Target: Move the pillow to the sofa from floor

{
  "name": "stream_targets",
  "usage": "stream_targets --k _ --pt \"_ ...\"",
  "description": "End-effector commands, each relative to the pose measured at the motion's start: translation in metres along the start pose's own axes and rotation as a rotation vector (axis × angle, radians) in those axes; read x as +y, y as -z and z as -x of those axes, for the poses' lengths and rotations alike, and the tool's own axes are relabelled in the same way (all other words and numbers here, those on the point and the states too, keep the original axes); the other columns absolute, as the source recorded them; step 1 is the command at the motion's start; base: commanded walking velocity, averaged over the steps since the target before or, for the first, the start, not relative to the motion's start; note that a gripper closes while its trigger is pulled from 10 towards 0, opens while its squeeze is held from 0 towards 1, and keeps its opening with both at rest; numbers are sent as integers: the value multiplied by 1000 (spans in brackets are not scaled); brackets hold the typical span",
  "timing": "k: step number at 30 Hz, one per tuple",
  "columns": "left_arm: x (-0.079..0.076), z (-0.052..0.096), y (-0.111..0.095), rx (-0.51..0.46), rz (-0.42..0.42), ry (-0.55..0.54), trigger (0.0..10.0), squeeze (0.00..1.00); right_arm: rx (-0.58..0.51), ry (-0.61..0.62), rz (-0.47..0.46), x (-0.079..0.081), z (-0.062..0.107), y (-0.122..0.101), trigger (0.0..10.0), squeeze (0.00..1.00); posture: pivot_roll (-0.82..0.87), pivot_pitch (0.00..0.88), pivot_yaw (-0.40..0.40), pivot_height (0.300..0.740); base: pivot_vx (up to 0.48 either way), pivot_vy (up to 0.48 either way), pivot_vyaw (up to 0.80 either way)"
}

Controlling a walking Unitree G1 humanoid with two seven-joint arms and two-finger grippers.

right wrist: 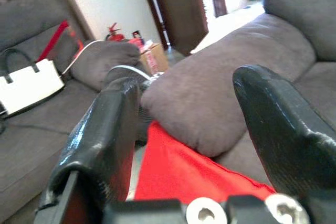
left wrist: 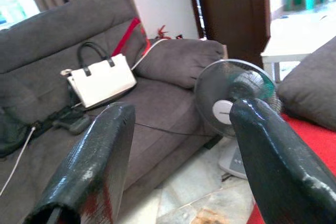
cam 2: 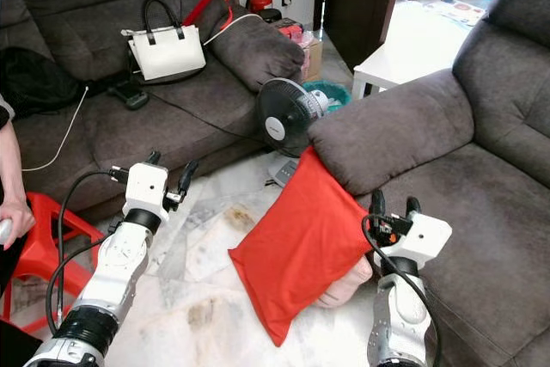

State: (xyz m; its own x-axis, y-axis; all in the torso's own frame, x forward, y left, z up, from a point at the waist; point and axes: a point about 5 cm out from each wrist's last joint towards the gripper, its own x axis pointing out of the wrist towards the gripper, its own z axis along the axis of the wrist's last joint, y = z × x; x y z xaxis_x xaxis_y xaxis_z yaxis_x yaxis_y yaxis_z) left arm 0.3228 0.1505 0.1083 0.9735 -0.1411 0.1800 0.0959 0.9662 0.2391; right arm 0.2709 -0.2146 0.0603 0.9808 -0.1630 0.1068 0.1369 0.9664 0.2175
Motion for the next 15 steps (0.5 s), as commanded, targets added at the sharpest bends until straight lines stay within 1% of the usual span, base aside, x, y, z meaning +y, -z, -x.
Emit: stream_targets --k 1,4,5,7,11,15 --pt "0 2 -3 -5 2 -19 10000 0 8 -7 -6 2 -1 -1 10000 0 73 21 31 740 0 0 0" --pt "-1 3 -7 -19 -4 -6 10000 0 6 -16 -9 5 -4 -2 10000 0 88 30 41 740 0 0 0" --pt "-1 3 -8 -25 -17 11 10000 0 6 -21 -17 10 -5 0 10000 0 90 29 49 740 0 0 0" --pt "4 2 -7 -19 -20 7 10000 0 9 -16 -35 16 -6 2 10000 0 94 24 59 740 0 0 0" --pt "8 0 -9 -13 -5 -9 10000 0 13 -17 -48 21 -6 3 10000 0 100 23 65 740 0 0 0" --pt "5 1 -10 -10 -7 -6 10000 0 19 -26 -49 23 -8 2 10000 0 97 32 58 740 0 0 0"
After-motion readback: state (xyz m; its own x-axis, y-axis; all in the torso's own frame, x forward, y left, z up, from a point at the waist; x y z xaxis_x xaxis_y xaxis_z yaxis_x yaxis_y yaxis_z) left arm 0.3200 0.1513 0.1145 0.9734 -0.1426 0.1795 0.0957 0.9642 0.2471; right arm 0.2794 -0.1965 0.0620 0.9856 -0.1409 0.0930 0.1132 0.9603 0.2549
